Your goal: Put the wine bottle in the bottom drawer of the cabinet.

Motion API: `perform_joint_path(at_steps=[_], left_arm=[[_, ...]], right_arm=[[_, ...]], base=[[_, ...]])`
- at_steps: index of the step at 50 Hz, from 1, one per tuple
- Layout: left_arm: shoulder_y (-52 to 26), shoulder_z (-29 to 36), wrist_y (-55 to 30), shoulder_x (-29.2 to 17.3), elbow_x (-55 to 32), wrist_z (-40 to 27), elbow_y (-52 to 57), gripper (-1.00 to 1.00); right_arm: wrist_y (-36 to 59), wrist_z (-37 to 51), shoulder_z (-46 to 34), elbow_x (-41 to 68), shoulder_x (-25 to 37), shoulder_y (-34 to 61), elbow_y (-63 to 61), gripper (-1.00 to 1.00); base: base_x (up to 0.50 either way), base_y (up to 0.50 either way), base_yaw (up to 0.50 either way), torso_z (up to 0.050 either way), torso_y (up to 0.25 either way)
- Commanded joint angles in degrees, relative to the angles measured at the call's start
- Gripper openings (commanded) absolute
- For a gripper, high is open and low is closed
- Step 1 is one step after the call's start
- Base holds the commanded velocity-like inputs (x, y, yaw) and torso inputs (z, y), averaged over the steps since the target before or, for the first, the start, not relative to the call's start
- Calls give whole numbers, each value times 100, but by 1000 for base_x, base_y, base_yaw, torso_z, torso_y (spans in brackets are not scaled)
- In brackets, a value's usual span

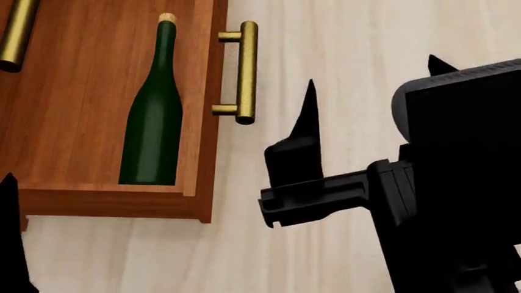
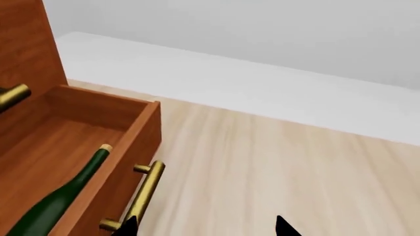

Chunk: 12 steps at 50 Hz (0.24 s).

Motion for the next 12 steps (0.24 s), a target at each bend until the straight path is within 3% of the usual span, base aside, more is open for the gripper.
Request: perform_joint_path(at_steps=[1, 5, 9, 12], left_arm=[[-1885, 2506, 1117, -571, 551, -484, -2, 100], [-3179, 3919, 1529, -544, 631, -636, -1, 100], [-5039, 6255, 2299, -274, 1005, -1029, -1, 100], [-5924, 7513, 2770, -12, 1296, -1334, -2, 100]], right_arm=[[-29, 381, -9, -25, 181, -104, -425, 100], [93, 571, 6, 60, 123, -14, -544, 100], [59, 659, 8, 15, 148, -60, -654, 100], [4, 722, 14, -24, 190, -108, -749, 100]], base=[[0, 0, 0, 0, 0], [0, 0, 3, 0, 0], [0, 1, 2, 0, 0], [0, 1, 1, 0, 7]])
